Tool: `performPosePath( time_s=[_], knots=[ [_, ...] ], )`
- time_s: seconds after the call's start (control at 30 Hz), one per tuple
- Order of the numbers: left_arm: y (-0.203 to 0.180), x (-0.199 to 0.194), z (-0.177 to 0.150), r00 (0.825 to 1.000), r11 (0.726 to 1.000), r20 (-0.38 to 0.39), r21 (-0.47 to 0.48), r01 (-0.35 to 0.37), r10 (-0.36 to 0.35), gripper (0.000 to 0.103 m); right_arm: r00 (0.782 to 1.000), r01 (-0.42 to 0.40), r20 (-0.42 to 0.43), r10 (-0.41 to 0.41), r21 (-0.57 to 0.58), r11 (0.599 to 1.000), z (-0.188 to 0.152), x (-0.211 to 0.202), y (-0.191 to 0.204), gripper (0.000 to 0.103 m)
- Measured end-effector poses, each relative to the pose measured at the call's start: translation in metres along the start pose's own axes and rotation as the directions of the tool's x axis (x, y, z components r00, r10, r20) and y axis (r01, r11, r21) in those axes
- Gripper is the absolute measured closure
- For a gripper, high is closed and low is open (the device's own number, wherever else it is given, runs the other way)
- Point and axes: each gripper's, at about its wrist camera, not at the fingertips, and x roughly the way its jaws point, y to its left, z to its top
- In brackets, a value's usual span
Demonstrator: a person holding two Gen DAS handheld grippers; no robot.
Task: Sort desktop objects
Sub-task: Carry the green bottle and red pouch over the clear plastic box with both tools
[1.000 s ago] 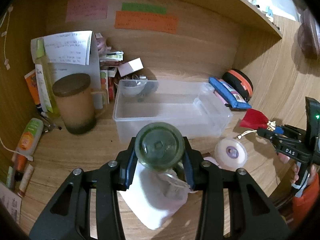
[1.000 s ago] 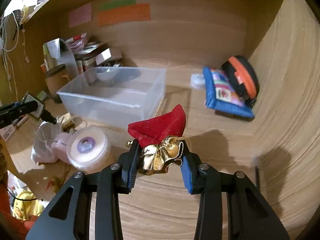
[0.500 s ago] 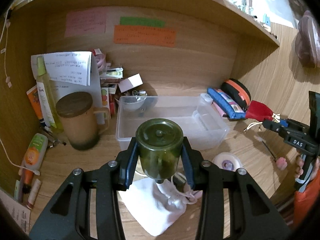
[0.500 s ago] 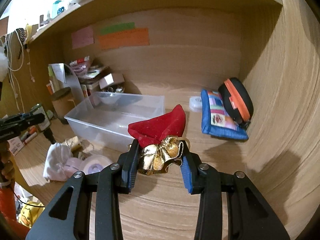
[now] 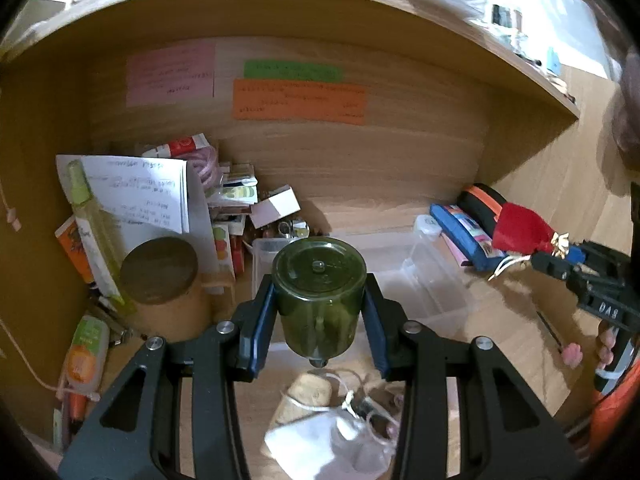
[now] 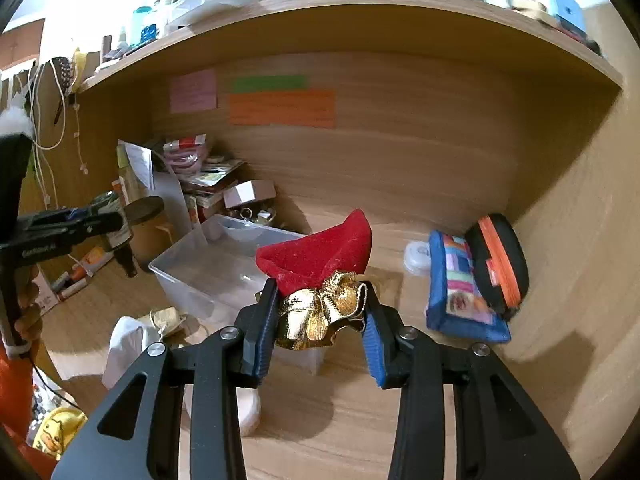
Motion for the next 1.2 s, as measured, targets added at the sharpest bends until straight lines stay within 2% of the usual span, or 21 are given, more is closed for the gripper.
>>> performPosePath(
  time_s=[0.33,0.7,0.93,1.2],
  knots=[
    [0.017,0.043,0.027,0.997,1.000,-0.074,-0.014,0.026,-0.027,0.062,0.998,-0.037,-0.046,0.034,-0.070,0.997,0.022,0.046,0.021,0.068],
    [0.024,0.107,0.033,0.978,0.997,-0.193,-0.023,0.077,-0.080,0.062,0.989,-0.095,-0.121,0.088,-0.053,0.994,0.033,0.107,0.027,0.068],
    [0.022,0.147,0.022,0.959,0.998,-0.276,0.004,0.064,-0.061,0.063,0.971,-0.115,-0.214,0.106,-0.032,0.993,0.025,0.151,0.025,0.068],
    [0.020,0.169,0.015,0.946,0.997,-0.318,0.009,0.075,-0.069,0.063,0.950,-0.138,-0.290,0.120,-0.043,0.990,0.018,0.179,0.028,0.068]
  ],
)
